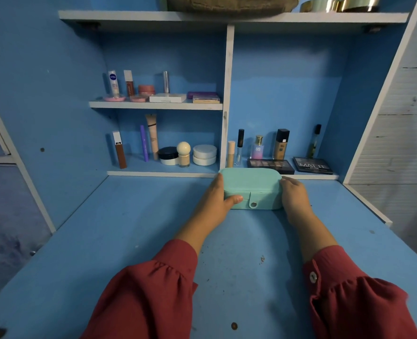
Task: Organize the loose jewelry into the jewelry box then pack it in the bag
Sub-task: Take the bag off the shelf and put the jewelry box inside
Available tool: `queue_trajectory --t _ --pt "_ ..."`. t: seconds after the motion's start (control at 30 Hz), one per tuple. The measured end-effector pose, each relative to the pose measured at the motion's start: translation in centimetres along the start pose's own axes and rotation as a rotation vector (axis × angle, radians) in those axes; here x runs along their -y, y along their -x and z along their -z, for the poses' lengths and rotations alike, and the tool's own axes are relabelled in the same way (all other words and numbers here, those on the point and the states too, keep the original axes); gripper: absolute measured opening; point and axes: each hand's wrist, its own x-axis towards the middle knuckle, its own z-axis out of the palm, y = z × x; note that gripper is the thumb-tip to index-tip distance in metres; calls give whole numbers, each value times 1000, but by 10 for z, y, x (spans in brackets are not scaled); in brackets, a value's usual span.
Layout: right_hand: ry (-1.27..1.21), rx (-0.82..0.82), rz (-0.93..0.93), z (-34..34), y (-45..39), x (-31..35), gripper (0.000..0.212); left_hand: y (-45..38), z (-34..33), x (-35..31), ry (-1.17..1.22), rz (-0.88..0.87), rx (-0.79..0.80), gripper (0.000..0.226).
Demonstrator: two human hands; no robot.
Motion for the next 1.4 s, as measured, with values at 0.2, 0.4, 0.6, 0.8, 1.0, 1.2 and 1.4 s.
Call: queue_trajectory --t 0.2,0.4,0.6,0.8,1.0,1.2,1.4 --pt "9 -15 18 -3 6 3 39 0 1 1 -24 23 5 76" --pt "-4 -38 193 -10 15 33 51 -6 21 -16 25 44 -123 79" --pt "-150 -5 339 -8 15 113 51 -37 72 -72 22 -47 -249 75" --pt "-227 0 464 5 8 210 49 -75 140 -136 -48 -182 -418 68" --pt "-299 -31 520 12 -4 285 42 -102 194 -184 -101 -286 -586 56" --pt "-227 -82 506 7 -32 325 51 -133 226 -207 -210 -256 -686 50" --pt "-75 -142 490 5 -62 347 52 -171 243 -203 -100 -126 -584 66"
